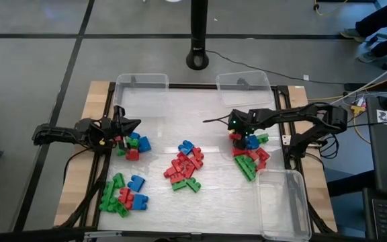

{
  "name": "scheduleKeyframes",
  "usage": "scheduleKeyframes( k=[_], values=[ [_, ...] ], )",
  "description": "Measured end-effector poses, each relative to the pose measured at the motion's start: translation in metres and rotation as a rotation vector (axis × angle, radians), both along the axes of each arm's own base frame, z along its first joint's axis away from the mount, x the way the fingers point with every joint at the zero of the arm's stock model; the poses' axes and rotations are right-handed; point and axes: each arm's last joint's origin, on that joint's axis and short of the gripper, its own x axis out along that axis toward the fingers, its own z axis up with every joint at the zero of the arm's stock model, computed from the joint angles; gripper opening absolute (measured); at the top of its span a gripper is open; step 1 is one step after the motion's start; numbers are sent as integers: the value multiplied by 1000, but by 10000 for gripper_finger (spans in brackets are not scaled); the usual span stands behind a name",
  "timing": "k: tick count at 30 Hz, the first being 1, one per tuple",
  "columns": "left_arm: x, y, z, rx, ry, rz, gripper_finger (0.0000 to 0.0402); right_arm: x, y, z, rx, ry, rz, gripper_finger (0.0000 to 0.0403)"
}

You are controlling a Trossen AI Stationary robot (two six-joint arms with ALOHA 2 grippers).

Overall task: Sort blocks
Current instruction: Put the red game piece into the top right transparent bin

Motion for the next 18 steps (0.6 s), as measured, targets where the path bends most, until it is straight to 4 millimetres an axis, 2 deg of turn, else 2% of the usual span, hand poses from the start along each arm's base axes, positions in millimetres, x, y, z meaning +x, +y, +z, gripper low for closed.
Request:
scheduleKeyframes(
  k=[11,14,18],
  values=[
    [0,0,0,0,0,0,4,2,-1,1,-48,-17,141,371],
    [0,0,0,0,1,0,4,0,0,1,-28,0,149,342],
    [0,0,0,0,2,0,4,-1,1,1,-27,12,171,281]
  ],
)
